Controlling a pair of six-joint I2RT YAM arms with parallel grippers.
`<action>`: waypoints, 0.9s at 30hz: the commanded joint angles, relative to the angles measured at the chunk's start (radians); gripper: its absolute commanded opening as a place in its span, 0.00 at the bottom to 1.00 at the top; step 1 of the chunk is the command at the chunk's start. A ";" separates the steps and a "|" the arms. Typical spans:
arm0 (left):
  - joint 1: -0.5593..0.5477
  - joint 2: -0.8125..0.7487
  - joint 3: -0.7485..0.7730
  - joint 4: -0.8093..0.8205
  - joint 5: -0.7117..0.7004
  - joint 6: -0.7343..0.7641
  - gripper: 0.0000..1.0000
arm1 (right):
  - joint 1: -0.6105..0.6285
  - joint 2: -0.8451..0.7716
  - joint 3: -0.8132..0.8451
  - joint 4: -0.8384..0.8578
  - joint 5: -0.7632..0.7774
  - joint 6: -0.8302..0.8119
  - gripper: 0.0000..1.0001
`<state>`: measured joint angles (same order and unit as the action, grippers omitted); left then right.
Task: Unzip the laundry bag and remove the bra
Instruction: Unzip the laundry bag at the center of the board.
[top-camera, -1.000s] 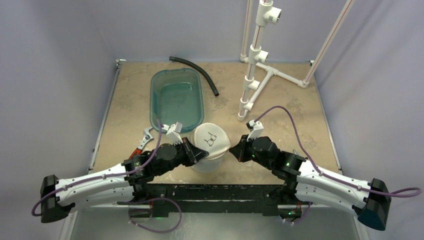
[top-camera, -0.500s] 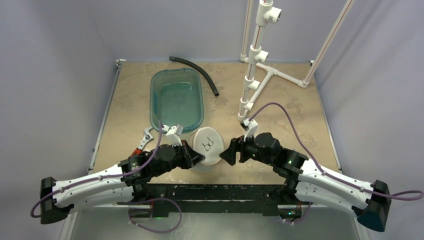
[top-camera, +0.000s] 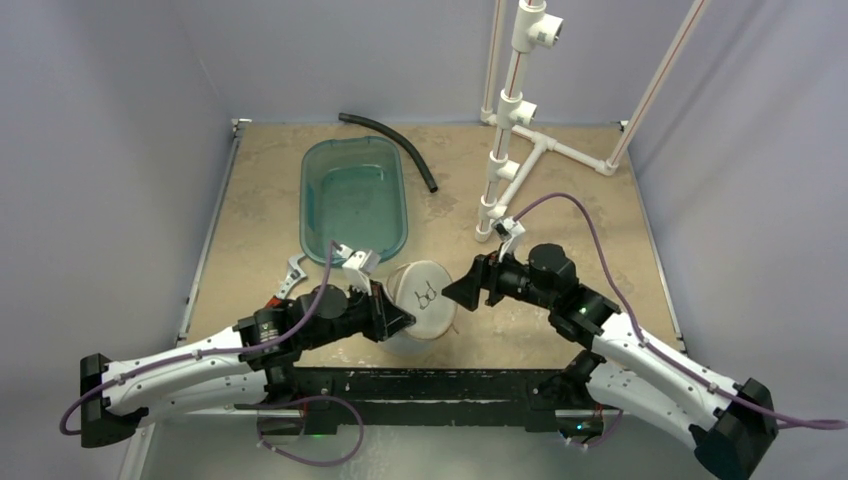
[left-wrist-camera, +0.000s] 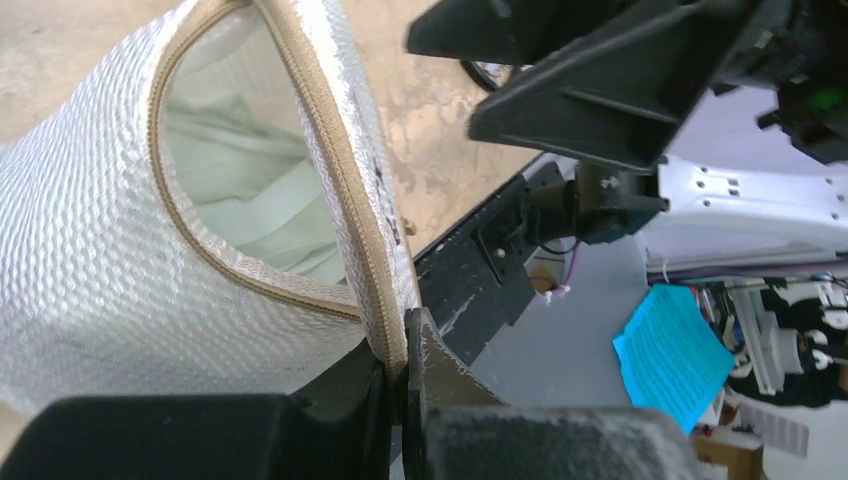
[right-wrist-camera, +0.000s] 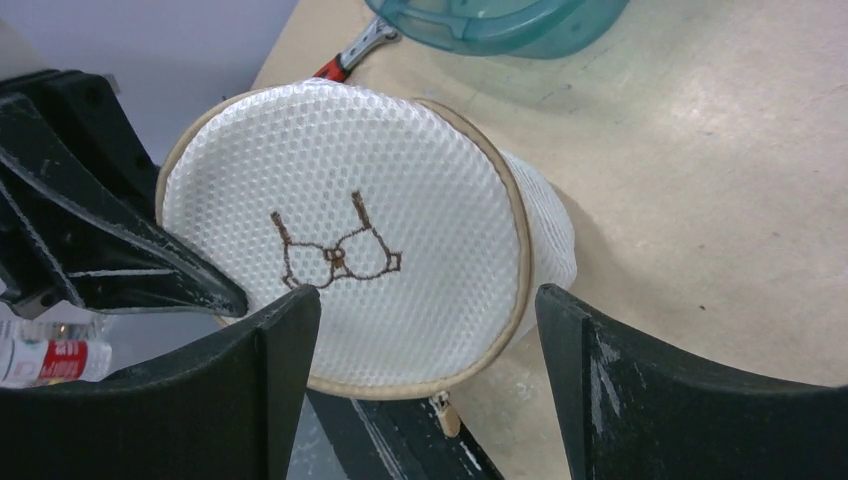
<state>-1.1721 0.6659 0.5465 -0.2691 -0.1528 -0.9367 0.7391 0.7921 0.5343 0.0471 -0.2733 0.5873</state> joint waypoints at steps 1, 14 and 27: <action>0.002 0.017 0.077 0.099 0.100 0.117 0.00 | -0.012 0.060 -0.020 0.119 -0.116 0.000 0.81; 0.002 0.024 0.070 0.103 0.134 0.145 0.00 | -0.095 0.067 -0.134 0.187 -0.180 0.024 0.80; 0.002 0.042 0.017 0.169 0.148 0.121 0.00 | -0.106 0.024 -0.231 0.413 -0.381 0.149 0.20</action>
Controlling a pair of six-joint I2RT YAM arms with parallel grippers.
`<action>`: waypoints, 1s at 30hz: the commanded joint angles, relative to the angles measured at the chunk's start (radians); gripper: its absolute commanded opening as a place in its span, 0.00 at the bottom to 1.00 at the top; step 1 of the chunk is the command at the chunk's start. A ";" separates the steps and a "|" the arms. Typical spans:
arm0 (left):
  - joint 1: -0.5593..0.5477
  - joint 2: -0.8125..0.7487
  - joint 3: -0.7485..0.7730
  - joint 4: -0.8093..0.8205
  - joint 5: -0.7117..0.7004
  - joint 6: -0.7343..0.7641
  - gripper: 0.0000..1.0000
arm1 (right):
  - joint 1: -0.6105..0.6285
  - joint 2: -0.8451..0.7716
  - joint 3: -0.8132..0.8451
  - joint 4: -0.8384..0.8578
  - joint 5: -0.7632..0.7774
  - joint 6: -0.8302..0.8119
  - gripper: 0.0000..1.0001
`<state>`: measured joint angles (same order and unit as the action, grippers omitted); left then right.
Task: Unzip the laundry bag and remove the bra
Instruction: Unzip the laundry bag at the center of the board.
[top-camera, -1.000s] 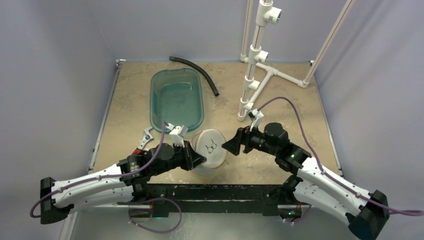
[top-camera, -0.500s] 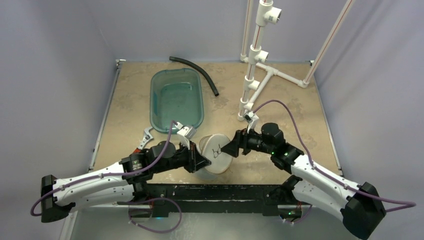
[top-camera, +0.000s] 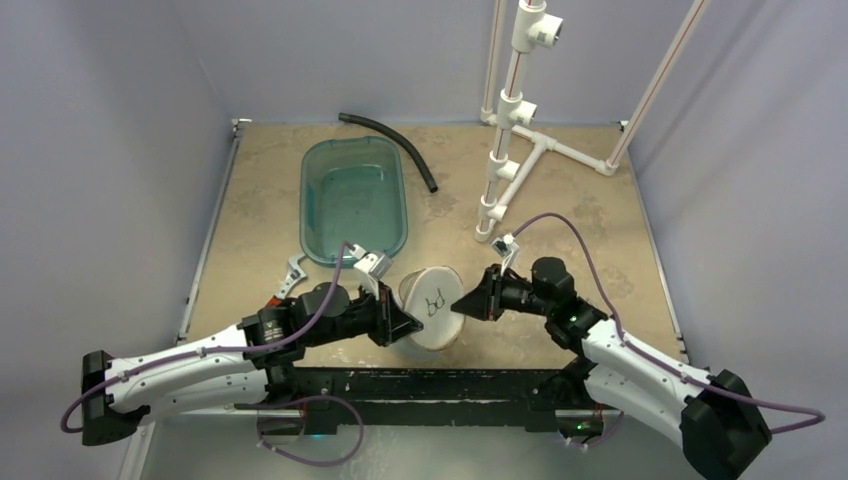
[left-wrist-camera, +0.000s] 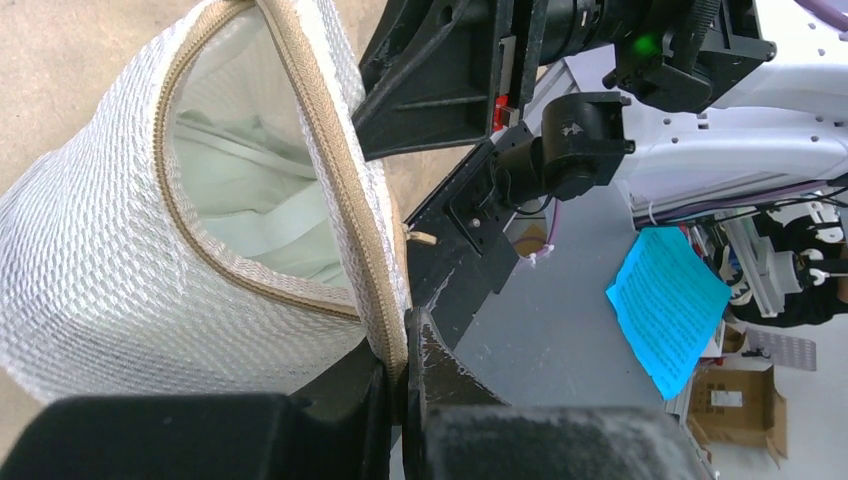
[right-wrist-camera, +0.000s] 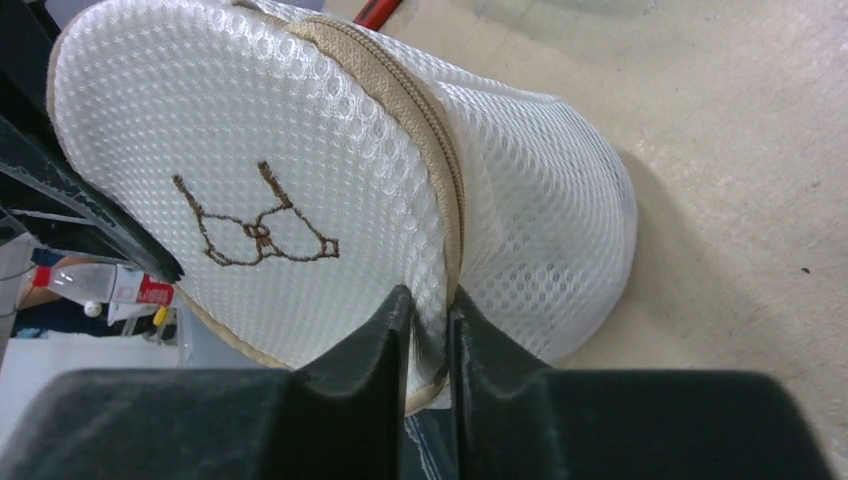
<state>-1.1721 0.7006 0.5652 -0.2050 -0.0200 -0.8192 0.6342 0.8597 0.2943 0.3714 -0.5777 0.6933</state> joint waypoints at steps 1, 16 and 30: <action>0.002 0.007 -0.001 0.104 0.010 0.000 0.00 | -0.002 -0.062 0.013 0.079 -0.077 0.048 0.13; 0.002 -0.101 -0.116 0.072 -0.213 -0.333 0.82 | -0.002 -0.267 0.124 -0.137 0.337 0.194 0.00; -0.001 0.048 -0.247 0.447 -0.343 -0.609 0.87 | 0.000 -0.316 -0.012 -0.062 0.440 0.355 0.00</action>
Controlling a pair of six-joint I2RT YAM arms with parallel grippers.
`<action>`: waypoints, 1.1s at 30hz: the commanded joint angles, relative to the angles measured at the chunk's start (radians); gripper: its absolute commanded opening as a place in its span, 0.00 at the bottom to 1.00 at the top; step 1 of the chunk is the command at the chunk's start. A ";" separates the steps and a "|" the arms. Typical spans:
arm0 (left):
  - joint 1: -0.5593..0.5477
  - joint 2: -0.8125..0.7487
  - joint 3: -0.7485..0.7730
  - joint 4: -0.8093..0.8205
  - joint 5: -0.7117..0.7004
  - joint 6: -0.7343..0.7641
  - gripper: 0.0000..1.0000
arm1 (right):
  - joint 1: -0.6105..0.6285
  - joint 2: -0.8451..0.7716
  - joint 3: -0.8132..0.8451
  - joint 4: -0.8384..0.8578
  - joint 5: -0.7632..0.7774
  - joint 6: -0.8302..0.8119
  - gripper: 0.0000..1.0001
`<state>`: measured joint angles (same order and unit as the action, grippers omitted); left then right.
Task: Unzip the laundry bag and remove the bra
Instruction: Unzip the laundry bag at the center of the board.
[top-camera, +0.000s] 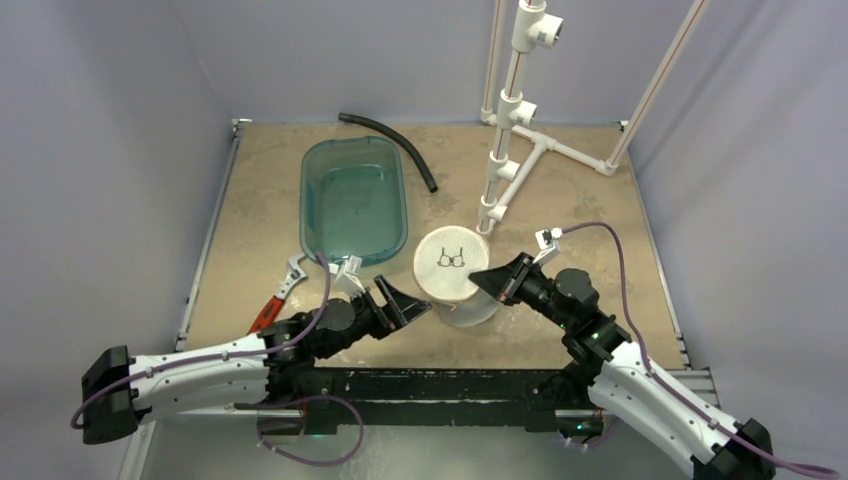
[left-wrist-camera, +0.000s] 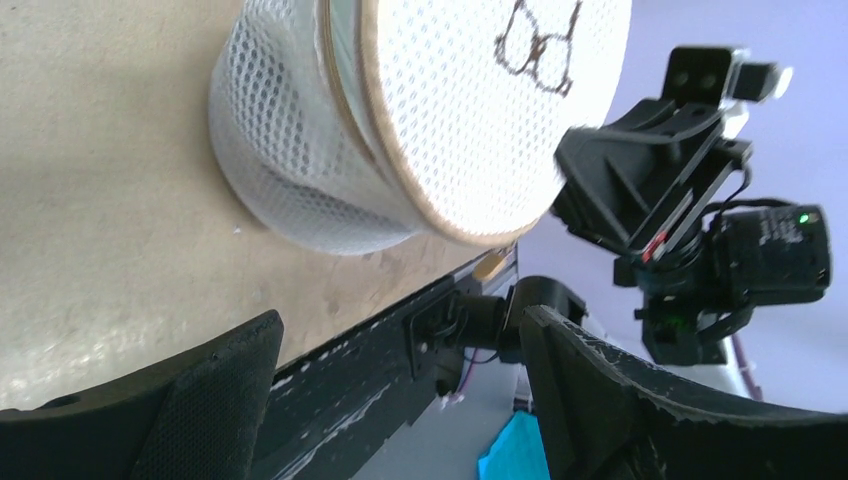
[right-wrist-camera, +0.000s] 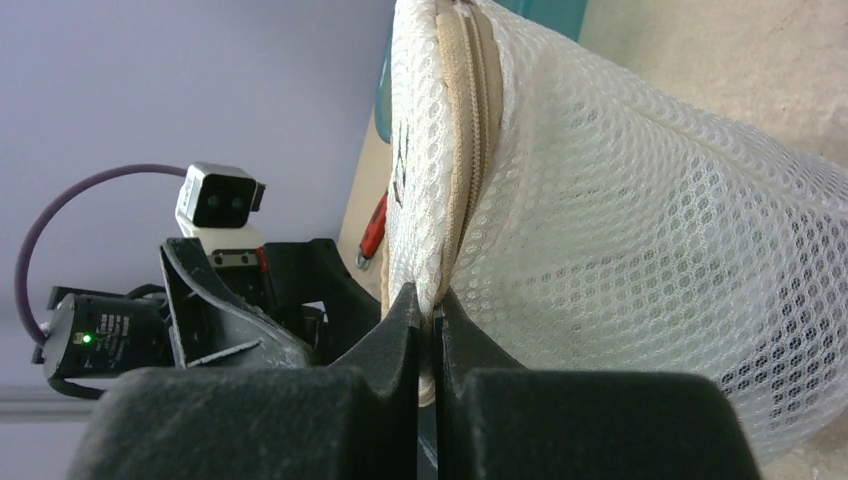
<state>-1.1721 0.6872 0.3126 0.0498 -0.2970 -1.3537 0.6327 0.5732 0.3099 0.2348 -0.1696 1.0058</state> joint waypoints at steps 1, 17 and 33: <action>-0.002 0.088 0.006 0.214 -0.079 -0.088 0.87 | 0.001 -0.038 -0.037 0.067 0.033 0.039 0.00; 0.000 0.367 0.117 0.352 -0.162 -0.130 0.62 | 0.003 -0.151 -0.078 -0.066 0.042 -0.025 0.00; 0.003 0.483 0.188 0.319 -0.153 -0.105 0.36 | 0.001 -0.145 -0.011 -0.153 0.010 -0.113 0.00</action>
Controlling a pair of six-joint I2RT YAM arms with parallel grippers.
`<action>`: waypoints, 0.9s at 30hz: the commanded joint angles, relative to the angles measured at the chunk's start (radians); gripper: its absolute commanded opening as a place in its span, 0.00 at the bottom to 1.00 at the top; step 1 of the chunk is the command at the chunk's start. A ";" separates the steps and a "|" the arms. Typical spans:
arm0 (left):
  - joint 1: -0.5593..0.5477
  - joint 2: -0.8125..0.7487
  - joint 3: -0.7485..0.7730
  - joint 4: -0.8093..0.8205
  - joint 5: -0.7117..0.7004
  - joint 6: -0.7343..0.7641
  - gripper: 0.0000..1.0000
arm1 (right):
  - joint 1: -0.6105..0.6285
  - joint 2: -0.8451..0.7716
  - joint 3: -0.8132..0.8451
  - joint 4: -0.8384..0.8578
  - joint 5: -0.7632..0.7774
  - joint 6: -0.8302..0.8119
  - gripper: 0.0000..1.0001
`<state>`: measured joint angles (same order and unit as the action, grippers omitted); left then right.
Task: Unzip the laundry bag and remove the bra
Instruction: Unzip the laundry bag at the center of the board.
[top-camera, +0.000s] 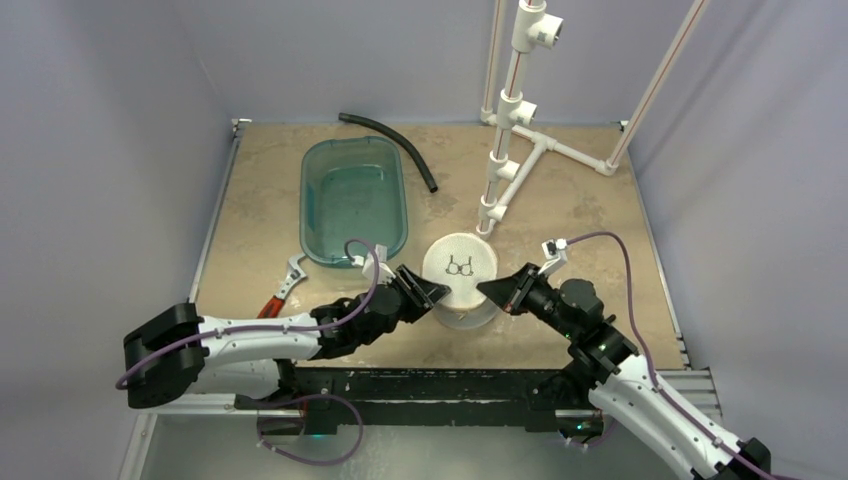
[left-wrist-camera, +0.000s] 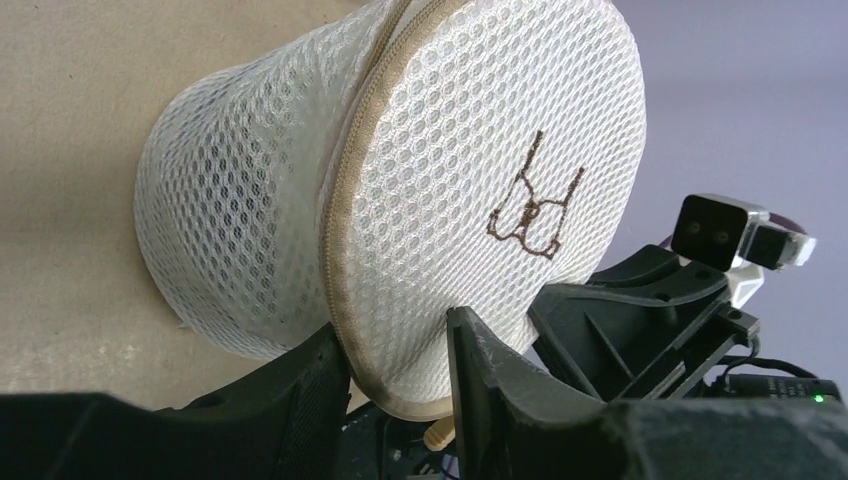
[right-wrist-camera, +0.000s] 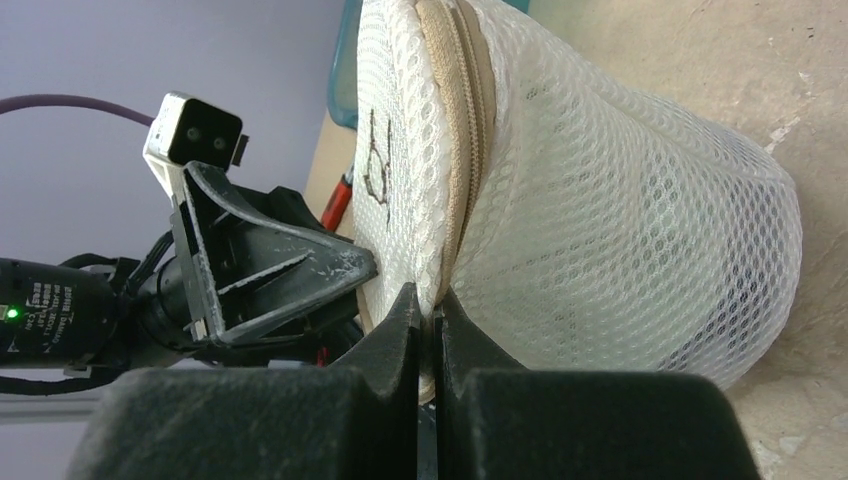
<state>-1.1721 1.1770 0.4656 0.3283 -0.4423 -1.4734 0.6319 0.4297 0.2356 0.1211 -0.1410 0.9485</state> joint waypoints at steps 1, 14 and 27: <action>0.004 -0.011 0.033 0.043 -0.011 0.018 0.31 | 0.002 0.001 0.080 -0.055 -0.017 -0.068 0.04; 0.008 -0.109 0.051 -0.050 -0.094 0.021 0.00 | 0.002 -0.001 0.314 -0.359 -0.033 -0.312 0.64; 0.006 -0.094 0.164 -0.188 -0.230 -0.067 0.00 | 0.003 0.093 0.363 -0.394 -0.165 -0.360 0.58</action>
<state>-1.1656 1.0821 0.5732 0.1848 -0.5903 -1.4914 0.6331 0.4751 0.5812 -0.2951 -0.2142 0.6163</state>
